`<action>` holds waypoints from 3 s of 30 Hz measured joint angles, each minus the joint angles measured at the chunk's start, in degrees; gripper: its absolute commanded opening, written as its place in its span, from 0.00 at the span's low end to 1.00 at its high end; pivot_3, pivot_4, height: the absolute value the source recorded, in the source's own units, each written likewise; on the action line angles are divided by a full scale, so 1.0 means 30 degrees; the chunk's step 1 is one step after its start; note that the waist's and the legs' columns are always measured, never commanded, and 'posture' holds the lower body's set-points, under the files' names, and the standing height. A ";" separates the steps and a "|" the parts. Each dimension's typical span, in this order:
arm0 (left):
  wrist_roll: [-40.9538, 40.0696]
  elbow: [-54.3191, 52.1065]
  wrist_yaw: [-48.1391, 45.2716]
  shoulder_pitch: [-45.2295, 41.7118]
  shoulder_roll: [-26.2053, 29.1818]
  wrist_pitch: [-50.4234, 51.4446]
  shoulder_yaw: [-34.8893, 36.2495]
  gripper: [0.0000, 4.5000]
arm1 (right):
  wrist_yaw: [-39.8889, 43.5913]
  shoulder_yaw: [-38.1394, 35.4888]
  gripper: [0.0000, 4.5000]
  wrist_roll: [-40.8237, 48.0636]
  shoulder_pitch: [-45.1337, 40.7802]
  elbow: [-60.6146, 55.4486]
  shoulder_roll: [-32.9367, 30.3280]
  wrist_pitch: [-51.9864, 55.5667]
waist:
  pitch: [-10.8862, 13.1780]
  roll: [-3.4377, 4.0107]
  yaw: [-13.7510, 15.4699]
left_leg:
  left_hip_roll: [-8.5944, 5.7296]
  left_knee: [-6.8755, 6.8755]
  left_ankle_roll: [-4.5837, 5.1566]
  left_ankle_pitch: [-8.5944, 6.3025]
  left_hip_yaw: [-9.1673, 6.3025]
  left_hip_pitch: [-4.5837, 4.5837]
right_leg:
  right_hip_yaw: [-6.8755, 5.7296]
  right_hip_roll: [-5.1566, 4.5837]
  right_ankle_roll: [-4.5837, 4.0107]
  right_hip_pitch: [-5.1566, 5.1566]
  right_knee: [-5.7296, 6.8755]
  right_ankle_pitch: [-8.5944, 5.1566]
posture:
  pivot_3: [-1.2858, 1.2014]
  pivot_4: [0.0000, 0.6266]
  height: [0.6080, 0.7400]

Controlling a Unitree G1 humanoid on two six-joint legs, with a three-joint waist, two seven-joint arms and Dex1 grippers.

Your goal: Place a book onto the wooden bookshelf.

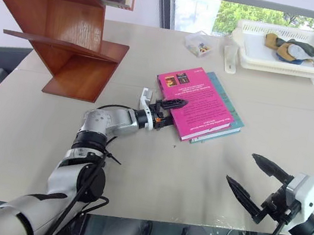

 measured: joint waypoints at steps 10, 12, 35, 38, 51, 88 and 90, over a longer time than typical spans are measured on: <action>0.0152 0.2856 -0.0638 -0.1307 0.0663 0.0108 0.0926 0.29 | 0.0054 0.0000 1.00 -0.0077 -0.0058 0.0003 -0.0030 -0.0171 | -0.0009 0.0003 -0.0003 | 0.0000 0.0001 -0.0001 0.0000 0.0003 0.0019 | 0.0007 -0.0004 0.0000 -0.0003 0.0013 0.0000 | 0.52 0.24 1.00; 0.0181 0.2989 -0.0973 -0.1309 0.0799 0.0264 0.1022 0.10 | 0.0036 0.0001 1.00 -0.0088 -0.0050 0.0003 -0.0030 -0.0177 | -0.0010 0.0004 -0.0016 | 0.0000 0.0001 -0.0002 0.0001 0.0003 0.0021 | 0.0009 -0.0003 0.0000 -0.0004 0.0015 0.0000 | 0.52 0.24 1.00; 0.0948 -1.4748 -0.5128 0.4536 0.0782 -0.2170 -0.5357 0.01 | 0.1142 -0.0047 1.00 0.0801 -0.2195 0.2214 -0.0747 -0.0084 | 0.0001 -0.0014 -0.0015 | 0.0013 0.0069 -0.0003 0.0001 0.0040 -0.0148 | 0.0057 -0.0006 -0.0001 -0.0158 0.0042 0.0004 | 0.52 0.24 1.00; 0.2158 -1.5585 -0.5706 0.4935 0.1596 -0.3883 -0.6448 0.01 | 0.1820 -0.0801 1.00 0.1960 -0.2593 0.3091 -0.1316 0.0309 | 0.0001 -0.0013 -0.0007 | 0.0014 0.0078 -0.0002 0.0002 0.0047 -0.0146 | 0.0061 -0.0003 0.0006 -0.0156 0.0047 0.0011 | 0.52 0.24 1.00; 1.0956 -1.6674 -0.8498 0.2526 0.7116 -1.4078 -1.1158 0.01 | 0.7711 -0.2609 1.00 1.0134 -0.8955 1.1066 -0.5267 0.8055 | 0.0031 -0.0062 -0.0060 | 0.0019 0.0084 0.0011 -0.0004 0.0064 -0.0176 | 0.0062 0.0000 0.0009 -0.0149 0.0003 0.0018 | 0.52 0.24 1.00; 1.7553 -1.6005 -2.2533 -0.2918 2.4919 -1.8088 -1.0283 0.01 | 1.2570 0.2174 1.00 0.4607 -2.0246 2.2550 -0.6767 0.9482 | 0.0084 -0.0016 -0.1084 | -0.0028 0.0225 0.0016 -0.0001 -0.0103 -0.0467 | -0.0390 -0.0032 0.0009 -0.0364 0.0218 0.0016 | 0.52 0.24 1.00; 1.6932 -1.6073 -2.3096 -0.1978 2.5654 -1.8523 -0.9311 0.01 | 1.2581 0.2338 1.00 0.4872 -2.0238 2.2625 -0.6941 0.9475 | 0.0085 -0.0013 -0.1073 | -0.0026 0.0232 0.0016 -0.0001 -0.0103 -0.0465 | -0.0392 -0.0038 0.0009 -0.0357 0.0221 0.0017 | 0.52 0.24 1.00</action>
